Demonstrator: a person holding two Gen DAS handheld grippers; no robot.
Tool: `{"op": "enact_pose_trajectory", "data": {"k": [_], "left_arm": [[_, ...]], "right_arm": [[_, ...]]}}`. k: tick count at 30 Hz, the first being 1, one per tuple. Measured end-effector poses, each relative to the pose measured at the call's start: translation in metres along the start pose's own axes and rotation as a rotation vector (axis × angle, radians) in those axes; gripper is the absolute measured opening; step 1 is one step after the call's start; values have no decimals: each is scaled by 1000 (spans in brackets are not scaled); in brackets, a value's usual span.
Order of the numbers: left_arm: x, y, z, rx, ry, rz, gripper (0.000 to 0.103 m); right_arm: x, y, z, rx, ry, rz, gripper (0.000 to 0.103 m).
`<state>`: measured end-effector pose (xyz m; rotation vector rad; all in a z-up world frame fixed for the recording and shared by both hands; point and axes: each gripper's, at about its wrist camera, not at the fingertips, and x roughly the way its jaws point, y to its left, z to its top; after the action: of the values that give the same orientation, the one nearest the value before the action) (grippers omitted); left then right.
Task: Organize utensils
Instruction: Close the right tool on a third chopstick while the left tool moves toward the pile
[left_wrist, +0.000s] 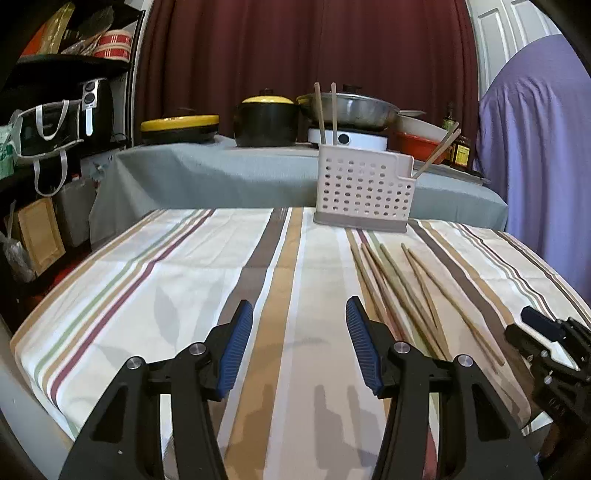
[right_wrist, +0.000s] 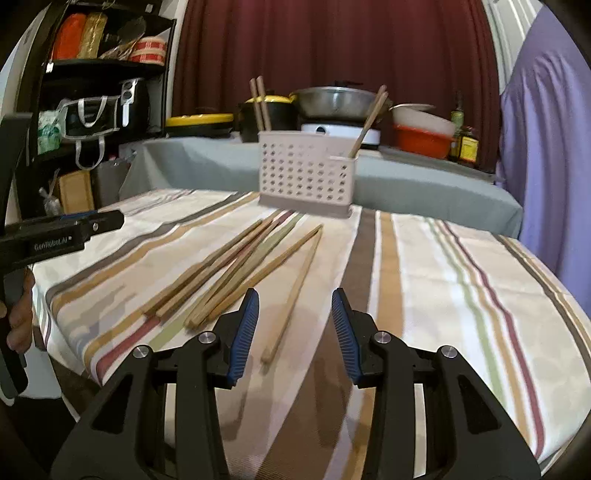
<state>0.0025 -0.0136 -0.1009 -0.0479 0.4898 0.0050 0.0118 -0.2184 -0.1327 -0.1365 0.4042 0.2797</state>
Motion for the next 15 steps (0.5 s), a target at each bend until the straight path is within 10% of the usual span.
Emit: {"op": "enact_pose_trajectory", "data": {"k": [15], "left_arm": [[4,-15,-16,5,47,-63,52]], "right_arm": [[20,-3,-15,22,114,9,7]]}}
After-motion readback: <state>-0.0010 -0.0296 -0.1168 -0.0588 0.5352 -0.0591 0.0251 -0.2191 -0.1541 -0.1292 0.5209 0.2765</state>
